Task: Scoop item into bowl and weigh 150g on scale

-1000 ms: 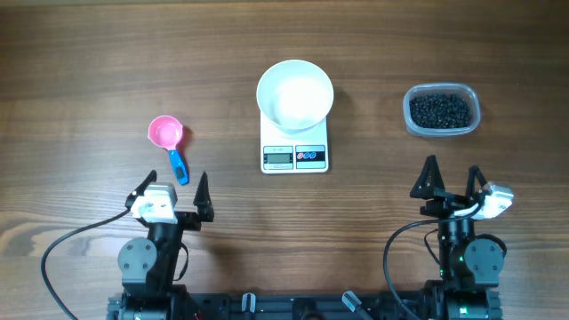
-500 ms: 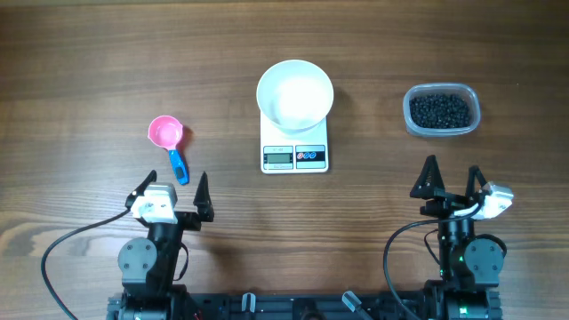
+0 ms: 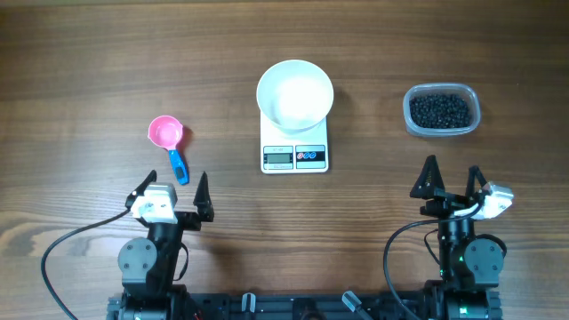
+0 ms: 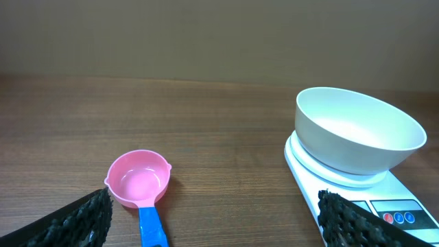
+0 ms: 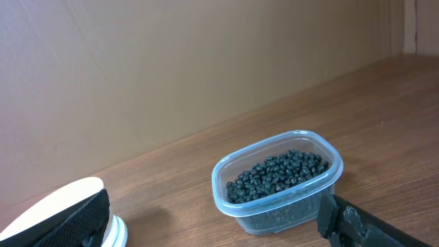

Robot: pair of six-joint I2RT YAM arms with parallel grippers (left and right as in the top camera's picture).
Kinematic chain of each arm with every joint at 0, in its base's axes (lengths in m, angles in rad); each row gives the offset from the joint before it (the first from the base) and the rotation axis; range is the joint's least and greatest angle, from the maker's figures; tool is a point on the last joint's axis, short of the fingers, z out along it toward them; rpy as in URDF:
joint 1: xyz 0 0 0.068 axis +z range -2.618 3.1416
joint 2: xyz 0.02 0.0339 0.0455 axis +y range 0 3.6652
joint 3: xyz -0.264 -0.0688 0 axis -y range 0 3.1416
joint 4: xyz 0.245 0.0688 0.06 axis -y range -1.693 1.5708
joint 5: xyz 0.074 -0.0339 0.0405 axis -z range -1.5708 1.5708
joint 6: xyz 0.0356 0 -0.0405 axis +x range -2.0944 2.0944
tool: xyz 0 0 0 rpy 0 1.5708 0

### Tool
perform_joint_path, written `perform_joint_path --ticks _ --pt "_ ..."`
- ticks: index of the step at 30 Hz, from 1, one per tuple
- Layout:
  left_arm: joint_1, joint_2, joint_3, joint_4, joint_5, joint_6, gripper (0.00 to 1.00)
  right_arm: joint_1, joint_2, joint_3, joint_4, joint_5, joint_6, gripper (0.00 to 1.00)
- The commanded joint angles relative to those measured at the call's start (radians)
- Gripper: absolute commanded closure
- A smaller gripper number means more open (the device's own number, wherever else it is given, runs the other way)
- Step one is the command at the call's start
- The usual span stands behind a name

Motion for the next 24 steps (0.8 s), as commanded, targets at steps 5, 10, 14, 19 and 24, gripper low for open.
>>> perform_joint_path --ticks 5,10,14,19,24 --pt "-0.003 -0.007 -0.010 0.008 -0.013 -0.013 0.00 0.003 -0.003 -0.001 0.005 -0.016 0.008 0.00" --pt "-0.003 -0.007 -0.010 0.008 -0.013 -0.002 0.00 0.003 -0.003 -0.001 0.005 -0.016 0.008 0.00" --pt "-0.003 -0.008 -0.010 0.008 -0.013 -0.002 0.00 0.003 -0.003 -0.001 0.005 -0.016 0.008 0.00" --pt "-0.003 -0.007 -0.010 0.008 -0.004 -0.002 0.00 0.003 -0.003 -0.001 0.005 -0.016 0.008 0.00" --pt "-0.003 -0.007 -0.009 0.030 0.146 -0.011 0.00 0.003 -0.003 -0.001 0.005 -0.016 0.008 0.00"
